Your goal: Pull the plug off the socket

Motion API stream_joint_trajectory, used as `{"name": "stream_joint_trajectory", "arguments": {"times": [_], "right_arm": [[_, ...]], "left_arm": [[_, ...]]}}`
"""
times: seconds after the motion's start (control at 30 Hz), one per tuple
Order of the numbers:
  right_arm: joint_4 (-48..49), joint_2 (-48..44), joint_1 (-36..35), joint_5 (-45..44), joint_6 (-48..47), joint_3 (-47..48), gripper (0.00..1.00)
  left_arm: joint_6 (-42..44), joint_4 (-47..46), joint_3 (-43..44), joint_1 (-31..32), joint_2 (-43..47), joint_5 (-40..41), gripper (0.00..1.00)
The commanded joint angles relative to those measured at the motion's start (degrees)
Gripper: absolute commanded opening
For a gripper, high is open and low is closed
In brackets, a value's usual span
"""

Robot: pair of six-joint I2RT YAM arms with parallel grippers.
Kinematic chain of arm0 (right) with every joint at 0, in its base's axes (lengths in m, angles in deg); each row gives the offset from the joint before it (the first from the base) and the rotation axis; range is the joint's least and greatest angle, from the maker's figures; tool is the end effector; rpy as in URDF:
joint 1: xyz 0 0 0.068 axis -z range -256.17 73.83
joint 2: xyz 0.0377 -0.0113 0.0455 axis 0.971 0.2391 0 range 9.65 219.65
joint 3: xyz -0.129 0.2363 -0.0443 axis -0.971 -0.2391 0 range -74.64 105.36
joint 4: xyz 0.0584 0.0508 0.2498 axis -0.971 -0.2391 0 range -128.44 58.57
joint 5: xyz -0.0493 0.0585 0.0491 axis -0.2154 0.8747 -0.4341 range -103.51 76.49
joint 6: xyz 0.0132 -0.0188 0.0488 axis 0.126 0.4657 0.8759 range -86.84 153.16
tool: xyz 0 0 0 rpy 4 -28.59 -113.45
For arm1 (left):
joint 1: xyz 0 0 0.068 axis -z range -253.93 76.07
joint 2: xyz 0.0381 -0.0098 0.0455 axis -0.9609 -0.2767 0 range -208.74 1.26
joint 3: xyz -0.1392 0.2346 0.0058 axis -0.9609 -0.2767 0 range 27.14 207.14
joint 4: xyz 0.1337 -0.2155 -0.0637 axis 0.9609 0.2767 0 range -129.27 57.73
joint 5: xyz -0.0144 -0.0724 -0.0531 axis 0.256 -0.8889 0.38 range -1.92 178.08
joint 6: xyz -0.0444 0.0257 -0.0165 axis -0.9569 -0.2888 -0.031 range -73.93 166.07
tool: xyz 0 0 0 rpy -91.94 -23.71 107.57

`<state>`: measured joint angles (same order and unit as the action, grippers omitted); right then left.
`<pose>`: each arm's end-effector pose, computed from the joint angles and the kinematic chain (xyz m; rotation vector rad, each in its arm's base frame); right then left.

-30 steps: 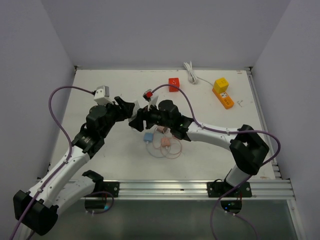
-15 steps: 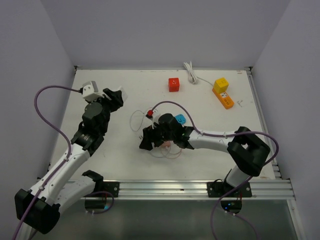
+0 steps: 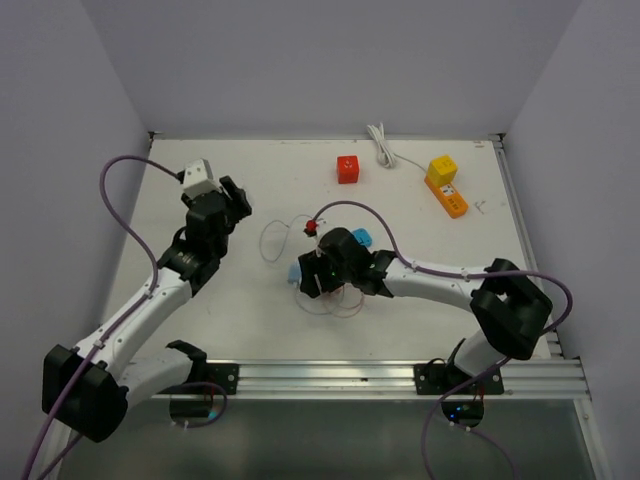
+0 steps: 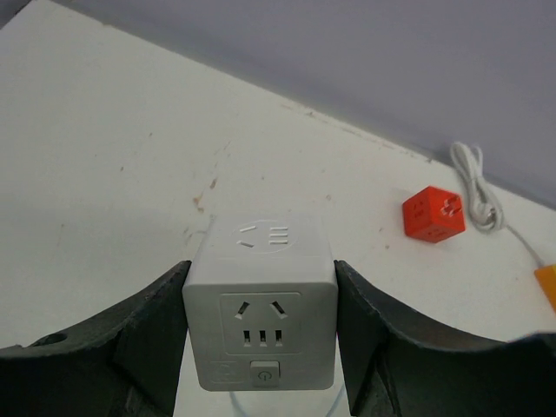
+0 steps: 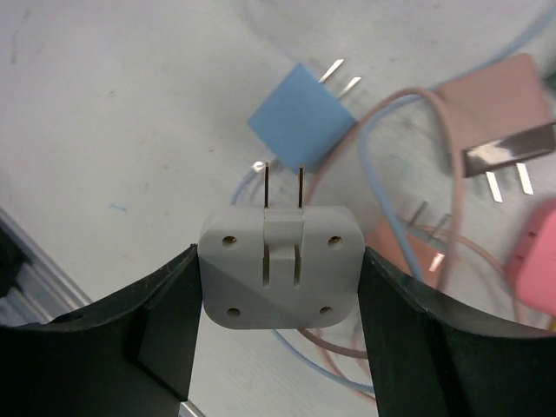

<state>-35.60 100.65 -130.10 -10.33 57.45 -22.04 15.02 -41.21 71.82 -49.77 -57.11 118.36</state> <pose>0.1953 0.2717 0.1982 -0.6515 2.3456 0.7271 0.2230 -0.0803 0.3174 -0.4790 1.6868 -0.2349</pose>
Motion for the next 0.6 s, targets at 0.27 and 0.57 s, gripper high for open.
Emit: {"name": "stream_joint_trajectory", "arguments": {"times": [0.27,0.57], "right_arm": [[-11.21,-5.75,6.45,-19.53,1.27,0.93,0.04],[-13.15,-5.58,12.88,-19.97,3.74,-2.24,0.04]], "left_arm": [[-0.59,14.32,3.74,-0.17,-13.68,-3.65,0.02],[0.99,20.82,8.75,-0.17,-23.8,1.79,0.03]]}}
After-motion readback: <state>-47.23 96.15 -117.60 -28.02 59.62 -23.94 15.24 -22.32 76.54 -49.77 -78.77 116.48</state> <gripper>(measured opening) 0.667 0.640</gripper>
